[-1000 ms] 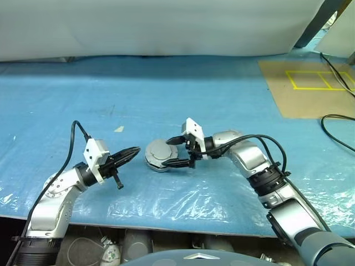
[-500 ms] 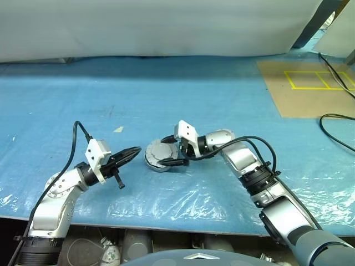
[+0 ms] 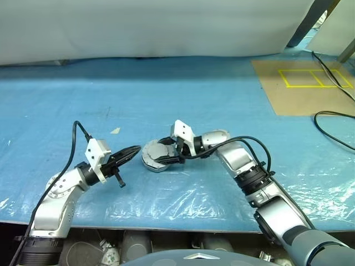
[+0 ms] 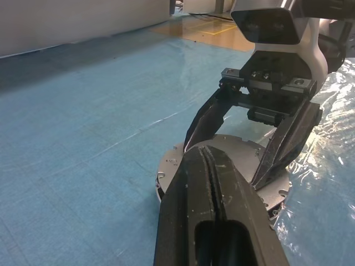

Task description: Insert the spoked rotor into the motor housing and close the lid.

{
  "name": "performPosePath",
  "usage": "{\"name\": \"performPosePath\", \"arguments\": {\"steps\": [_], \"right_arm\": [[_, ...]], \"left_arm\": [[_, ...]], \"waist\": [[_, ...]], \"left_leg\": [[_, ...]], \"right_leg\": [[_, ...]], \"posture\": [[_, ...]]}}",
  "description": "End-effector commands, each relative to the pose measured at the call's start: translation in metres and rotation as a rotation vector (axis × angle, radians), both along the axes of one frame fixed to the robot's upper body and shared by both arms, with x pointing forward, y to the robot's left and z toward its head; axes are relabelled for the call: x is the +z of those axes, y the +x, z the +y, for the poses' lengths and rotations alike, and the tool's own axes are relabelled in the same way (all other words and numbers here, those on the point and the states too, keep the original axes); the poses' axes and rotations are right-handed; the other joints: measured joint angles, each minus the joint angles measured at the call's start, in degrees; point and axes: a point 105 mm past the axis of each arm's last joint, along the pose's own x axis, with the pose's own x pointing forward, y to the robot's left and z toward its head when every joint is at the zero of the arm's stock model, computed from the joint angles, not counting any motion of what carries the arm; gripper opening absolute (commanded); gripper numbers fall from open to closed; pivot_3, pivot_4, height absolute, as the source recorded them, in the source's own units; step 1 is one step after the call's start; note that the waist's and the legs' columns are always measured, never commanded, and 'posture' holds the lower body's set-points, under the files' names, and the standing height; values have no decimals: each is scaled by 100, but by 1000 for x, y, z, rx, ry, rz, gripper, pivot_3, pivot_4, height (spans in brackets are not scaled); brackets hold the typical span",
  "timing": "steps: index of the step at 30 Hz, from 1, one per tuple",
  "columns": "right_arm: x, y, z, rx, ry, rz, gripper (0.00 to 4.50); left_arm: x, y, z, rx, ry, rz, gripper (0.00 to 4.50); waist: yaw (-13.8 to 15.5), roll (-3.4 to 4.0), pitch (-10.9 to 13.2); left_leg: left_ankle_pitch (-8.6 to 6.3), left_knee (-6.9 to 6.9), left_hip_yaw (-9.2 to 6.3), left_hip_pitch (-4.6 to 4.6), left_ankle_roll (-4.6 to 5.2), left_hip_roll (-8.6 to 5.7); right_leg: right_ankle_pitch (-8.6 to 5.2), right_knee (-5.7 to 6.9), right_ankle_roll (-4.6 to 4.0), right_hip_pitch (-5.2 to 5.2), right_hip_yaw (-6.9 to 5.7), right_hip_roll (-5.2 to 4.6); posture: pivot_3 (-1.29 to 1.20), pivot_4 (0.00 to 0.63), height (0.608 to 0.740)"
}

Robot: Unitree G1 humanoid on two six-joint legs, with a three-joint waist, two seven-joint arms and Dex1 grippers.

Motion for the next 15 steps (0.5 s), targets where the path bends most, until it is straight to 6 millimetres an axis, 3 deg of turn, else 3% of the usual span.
{"name": "performPosePath", "arguments": {"steps": [1, 7, 15], "right_arm": [[7, -4, 12, 27, 0, -25, 2930], [-24, -8, 10, 33, -140, -47, 2930], [-55, 1, -11, 2, -249, -65, 2930]], "left_arm": [[4, -1, -1, 0, -1, -27, 0], [3, 0, -2, 4, -6, -28, 0], [1, -1, -7, -8, -9, -28, 0]], "waist": [[-1, 0, 0], [-4, 0, 0], [-8, 3, -4]], "left_leg": [[0, 0, 0, 0, 0, 0], [0, -1, 1, 6, 0, 1], [-2, -14, 12, 72, 1, 2]], "right_leg": [[0, 0, 0, 0, 0, 0], [0, -1, -1, 4, 0, -1], [-4, -2, -9, 58, 13, -4]], "posture": [[0, 150, 740], [0, 150, 740], [0, 150, 740]]}}
